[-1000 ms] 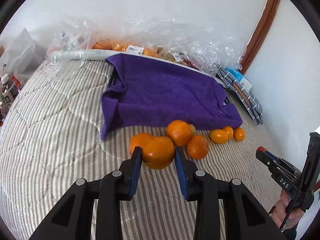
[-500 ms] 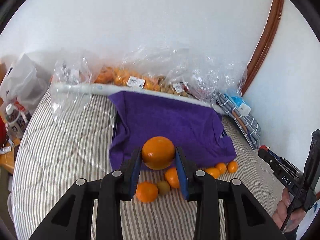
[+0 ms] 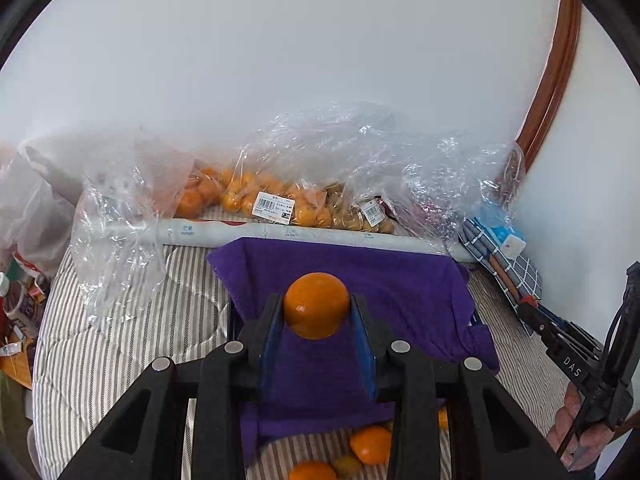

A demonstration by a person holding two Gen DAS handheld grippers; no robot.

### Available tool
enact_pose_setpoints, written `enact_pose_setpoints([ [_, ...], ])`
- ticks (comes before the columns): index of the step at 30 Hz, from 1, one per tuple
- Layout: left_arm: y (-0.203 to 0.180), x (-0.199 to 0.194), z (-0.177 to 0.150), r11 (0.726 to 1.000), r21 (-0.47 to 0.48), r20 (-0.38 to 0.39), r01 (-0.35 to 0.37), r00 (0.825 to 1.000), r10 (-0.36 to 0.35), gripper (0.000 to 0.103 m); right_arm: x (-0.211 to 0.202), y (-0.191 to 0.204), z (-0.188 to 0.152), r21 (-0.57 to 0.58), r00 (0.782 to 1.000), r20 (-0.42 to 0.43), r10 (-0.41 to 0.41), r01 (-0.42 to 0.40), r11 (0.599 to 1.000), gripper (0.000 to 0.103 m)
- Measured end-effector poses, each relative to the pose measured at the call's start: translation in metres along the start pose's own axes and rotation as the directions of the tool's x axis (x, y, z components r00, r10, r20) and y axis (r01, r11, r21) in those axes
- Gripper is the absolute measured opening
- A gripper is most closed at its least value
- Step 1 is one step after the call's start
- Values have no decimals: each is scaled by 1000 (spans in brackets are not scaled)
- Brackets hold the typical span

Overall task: Organize fruits
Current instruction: 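Carry both fruits onto the purple towel and open both grippers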

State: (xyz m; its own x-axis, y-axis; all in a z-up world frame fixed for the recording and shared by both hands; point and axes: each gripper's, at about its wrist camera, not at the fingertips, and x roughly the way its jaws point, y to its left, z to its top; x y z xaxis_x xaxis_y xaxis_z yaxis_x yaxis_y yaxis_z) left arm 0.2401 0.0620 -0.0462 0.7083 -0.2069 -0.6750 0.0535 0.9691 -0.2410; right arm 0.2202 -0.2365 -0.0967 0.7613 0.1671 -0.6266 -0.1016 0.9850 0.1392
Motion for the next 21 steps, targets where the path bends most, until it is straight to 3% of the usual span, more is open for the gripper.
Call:
enact_pose_setpoints([
  [21,18,91,-23,1000,-8,-165,-26,986,25,32,96,8,-29,-25,987,-159,-3,-1,1000,24],
])
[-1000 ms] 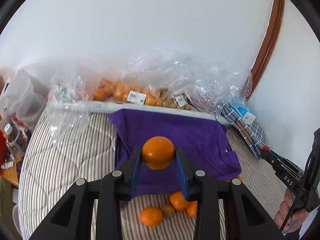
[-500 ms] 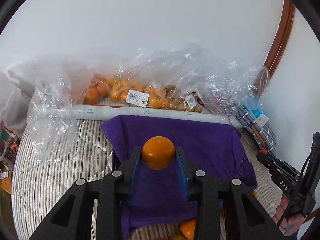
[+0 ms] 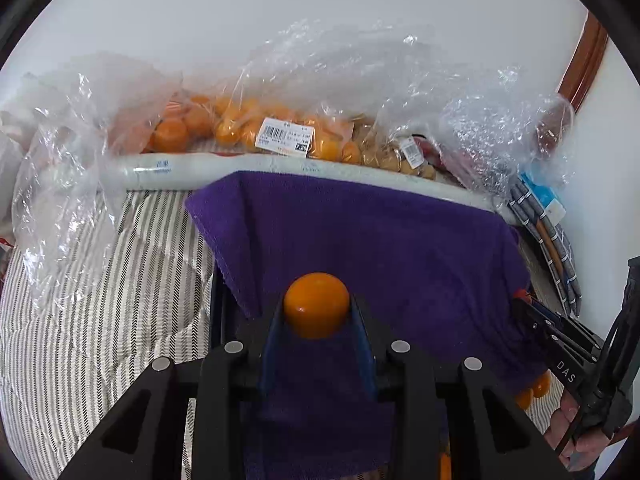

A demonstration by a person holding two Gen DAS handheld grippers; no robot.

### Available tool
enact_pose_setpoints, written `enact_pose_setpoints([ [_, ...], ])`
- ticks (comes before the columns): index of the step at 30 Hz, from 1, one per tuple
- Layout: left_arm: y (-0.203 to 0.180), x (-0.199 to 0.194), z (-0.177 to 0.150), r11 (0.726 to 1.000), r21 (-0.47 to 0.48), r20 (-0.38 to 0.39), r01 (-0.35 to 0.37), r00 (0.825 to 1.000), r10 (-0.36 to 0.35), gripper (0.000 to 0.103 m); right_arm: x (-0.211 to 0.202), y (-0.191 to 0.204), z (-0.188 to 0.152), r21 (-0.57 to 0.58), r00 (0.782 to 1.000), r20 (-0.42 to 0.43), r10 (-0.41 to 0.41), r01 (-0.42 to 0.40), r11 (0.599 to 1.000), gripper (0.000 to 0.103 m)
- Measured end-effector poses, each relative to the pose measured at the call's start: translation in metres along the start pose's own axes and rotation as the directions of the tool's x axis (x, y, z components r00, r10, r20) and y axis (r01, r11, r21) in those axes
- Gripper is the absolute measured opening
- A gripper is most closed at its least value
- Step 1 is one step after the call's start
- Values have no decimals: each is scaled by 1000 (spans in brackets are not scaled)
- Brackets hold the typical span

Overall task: Organize fruits
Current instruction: 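Carry both fruits onto the purple towel and open both grippers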

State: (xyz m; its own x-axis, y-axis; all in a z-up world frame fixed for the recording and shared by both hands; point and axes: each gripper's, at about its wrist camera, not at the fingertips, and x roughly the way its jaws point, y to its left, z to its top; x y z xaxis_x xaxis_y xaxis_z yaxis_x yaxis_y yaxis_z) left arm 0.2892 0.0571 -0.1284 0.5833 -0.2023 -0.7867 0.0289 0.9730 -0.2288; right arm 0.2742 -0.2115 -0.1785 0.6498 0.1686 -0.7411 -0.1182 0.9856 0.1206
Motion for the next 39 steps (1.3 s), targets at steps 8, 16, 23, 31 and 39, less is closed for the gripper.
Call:
enact_pose_setpoints([
  [8,-1,15,-4,1000,12,-32,-4,999,5,32,18,1,-6,-4,999,-37,6,-6,1000,24],
  [16,-4,21,-7,999,32,-48,-9,999,11,32,27,1,-12,-6,999,-53,4,-4,1000,24],
  [23,-9,21,-12,999,36,-59,-27,998,29,32,21,3,-14,-33,998,-58,2,-4,999,32],
  [31,-19,-13,-15,997,46,-4,-68,998,68,48,-20,-1,-18,-42,1000,-15,-5,5,999,59],
  [39,-36,-72,-34,994,58,95,-92,992,87,49,-78,-31,-27,17,999,34,-25,25,1000,59],
])
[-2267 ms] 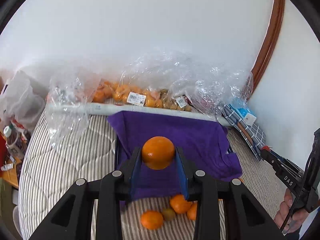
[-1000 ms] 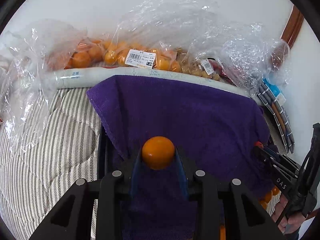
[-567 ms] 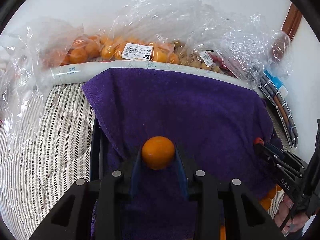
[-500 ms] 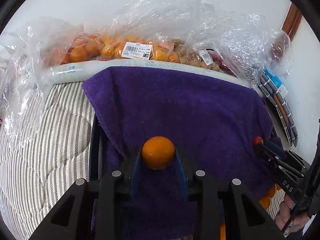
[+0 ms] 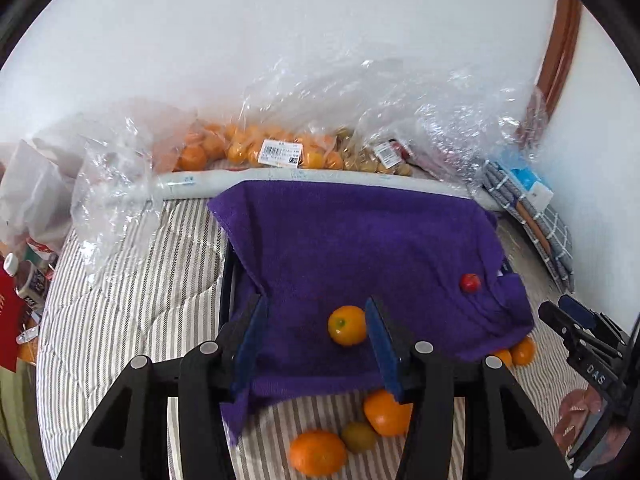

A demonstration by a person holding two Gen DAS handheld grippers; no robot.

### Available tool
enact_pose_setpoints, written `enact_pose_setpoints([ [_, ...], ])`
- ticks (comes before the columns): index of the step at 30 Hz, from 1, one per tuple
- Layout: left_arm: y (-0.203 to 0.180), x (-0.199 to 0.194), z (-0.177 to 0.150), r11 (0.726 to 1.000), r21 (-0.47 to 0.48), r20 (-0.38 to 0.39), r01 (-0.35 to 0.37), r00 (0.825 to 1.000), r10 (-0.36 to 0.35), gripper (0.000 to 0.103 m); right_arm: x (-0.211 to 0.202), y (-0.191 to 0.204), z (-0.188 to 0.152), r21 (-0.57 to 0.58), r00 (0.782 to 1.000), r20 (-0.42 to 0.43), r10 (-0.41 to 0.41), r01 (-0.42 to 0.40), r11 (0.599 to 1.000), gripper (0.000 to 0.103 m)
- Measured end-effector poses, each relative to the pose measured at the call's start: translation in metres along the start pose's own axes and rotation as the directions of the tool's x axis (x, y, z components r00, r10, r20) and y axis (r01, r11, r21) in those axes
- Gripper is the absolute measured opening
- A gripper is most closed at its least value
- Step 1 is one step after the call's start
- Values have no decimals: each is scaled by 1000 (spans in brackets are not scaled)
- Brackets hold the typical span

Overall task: Organize fruits
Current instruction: 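Carry both fruits onto the purple towel and open both grippers, then grasp a large orange in front of the towel with the right gripper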

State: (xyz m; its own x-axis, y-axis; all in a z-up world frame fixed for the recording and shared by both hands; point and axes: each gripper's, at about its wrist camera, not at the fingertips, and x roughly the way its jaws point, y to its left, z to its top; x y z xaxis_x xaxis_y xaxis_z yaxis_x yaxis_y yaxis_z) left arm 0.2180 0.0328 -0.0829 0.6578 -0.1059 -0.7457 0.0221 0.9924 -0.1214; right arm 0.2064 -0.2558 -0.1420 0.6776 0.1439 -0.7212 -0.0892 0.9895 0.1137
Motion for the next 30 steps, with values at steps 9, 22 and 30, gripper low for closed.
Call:
enact_pose_setpoints([
  [9,0,-42,-37,998,-23,48,-60,997,61,49,-32,-36,-20,29,997,-30,-74,75,997,59],
  [22,34,-33,-84,988,-120,0,-96,995,97,49,13,-37,-62,39,994,-85,63,-60,997,49],
  [30,34,-20,-101,992,-127,-29,-2,1000,-2,53,30,-32,-64,46,995,-79,63,-59,997,32],
])
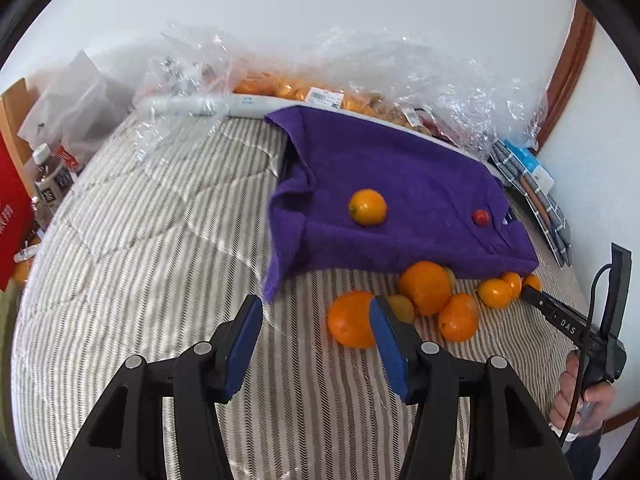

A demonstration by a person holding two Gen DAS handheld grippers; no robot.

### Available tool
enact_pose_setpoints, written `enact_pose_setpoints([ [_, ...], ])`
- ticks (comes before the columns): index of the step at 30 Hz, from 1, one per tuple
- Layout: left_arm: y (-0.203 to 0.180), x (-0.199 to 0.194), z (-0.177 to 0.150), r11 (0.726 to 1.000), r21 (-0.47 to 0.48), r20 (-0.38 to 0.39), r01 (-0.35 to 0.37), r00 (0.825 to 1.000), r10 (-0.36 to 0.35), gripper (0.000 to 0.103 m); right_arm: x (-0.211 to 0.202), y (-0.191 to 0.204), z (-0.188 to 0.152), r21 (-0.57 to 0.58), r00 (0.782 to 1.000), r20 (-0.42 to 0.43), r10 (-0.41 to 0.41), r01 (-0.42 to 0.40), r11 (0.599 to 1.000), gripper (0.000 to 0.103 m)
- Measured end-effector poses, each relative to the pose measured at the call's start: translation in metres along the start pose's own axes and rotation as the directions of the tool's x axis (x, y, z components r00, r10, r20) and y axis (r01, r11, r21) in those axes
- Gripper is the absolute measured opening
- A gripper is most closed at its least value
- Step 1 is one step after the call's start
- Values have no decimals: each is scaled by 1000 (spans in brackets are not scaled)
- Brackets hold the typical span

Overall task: Organize fruits
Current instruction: 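Grasp a large orange in front of the towel with the right gripper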

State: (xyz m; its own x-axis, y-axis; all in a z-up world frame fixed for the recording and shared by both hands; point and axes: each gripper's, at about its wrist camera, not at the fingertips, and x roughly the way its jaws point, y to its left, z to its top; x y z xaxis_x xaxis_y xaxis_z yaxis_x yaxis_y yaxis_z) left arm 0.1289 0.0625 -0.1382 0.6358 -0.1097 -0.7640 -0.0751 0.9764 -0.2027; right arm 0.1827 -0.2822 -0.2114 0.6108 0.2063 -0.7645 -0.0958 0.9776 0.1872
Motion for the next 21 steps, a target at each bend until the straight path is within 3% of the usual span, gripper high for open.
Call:
enact_pose_setpoints([
  [12,-13,36,-13,995,12,-44,101,994,-101,51,-43,4,-37,-16,999,42,-9,10,1000,32],
  [14,-10,38,-14,990,-7,-48,138,989,-138,38,-49,7,-42,-15,999,43,-9,9,1000,32],
  [15,-8,38,-15,989,-12,-46,145,988,-146,38,-51,8,-44,-16,999,44,-9,10,1000,32],
  [21,8,20,-21,991,-60,-23,123,992,-125,38,-57,18,-53,-10,999,40,-7,7,1000,32],
])
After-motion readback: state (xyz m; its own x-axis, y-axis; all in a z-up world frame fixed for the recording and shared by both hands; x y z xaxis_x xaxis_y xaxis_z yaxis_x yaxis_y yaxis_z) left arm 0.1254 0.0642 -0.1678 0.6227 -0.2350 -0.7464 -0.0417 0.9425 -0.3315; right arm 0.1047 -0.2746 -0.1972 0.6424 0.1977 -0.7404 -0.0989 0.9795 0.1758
